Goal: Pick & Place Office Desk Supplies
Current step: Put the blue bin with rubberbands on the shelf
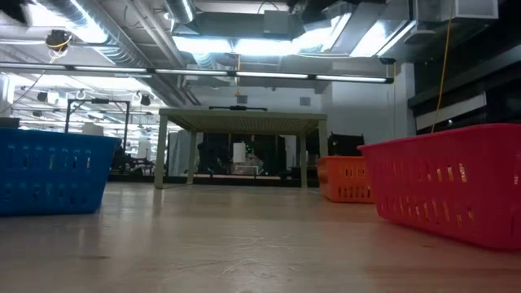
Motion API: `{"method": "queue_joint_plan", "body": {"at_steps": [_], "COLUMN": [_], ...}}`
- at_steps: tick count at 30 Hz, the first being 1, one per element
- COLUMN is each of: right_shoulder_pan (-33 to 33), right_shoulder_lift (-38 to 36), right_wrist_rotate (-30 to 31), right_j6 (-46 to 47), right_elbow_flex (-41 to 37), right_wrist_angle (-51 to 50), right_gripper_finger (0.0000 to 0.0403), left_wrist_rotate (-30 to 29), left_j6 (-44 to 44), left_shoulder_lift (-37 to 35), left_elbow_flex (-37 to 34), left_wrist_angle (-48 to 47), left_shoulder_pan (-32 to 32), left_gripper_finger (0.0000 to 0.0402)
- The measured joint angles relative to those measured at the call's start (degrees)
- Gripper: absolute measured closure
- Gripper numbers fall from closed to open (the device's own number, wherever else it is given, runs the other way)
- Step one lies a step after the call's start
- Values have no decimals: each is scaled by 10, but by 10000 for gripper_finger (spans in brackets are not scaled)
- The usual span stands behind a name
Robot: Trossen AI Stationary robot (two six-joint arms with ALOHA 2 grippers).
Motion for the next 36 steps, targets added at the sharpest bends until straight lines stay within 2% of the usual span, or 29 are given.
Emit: {"method": "queue_joint_plan", "body": {"at_steps": [2, 4, 8, 10, 13, 18, 21, 25, 27, 29, 31, 33, 36], "right_shoulder_pan": [-5, -9, -17, -18, -22, -35, -44, -59, -68, -75, -82, -86, -90], "right_shoulder_lift": [0, 0, 0, 0, 0, 0, 0, 0, 0, 0, 0, 0, 0], "right_wrist_rotate": [0, 0, -6, -7, -11, -33, -48, -62, -73, -90, -107, -114, -125], "right_j6": [0, 0, 4, 12, 27, 46, 42, 11, -17, -49, -83, -113, -151], "right_elbow_flex": [0, 0, 0, 0, 0, 0, 0, 0, 0, 0, 0, 0, 0], "right_wrist_angle": [1, 1, 0, 0, 0, 0, 0, 2, 3, 6, 6, 6, 6], "right_gripper_finger": [186, 186, 186, 186, 186, 186, 186, 186, 186, 186, 186, 186, 186], "left_wrist_rotate": [2, 12, 6, 5, 27, 17, 28, 45, 20, -46, -86, -95, -77], "left_j6": [-5, -45, -217, -258, -259, -237, -200, -218, -212, -191, -163, -183, -246], "left_shoulder_lift": [0, 0, 1, 1, 0, 0, 0, 0, 0, 0, 2, 5, 16], "left_elbow_flex": [1, 1, 1, -1, -1, -1, -1, -1, -1, -1, 0, 1, 0], "left_wrist_angle": [17, 3, -85, -128, -142, -162, -156, -152, -117, -66, -9, 12, 10], "left_shoulder_pan": [0, 0, -24, -35, -24, -6, -6, -3, -3, -4, -4, 2, 13], "left_gripper_finger": [194, 194, 194, 194, 194, 194, 194, 194, 194, 194, 194, 194, 194]}}
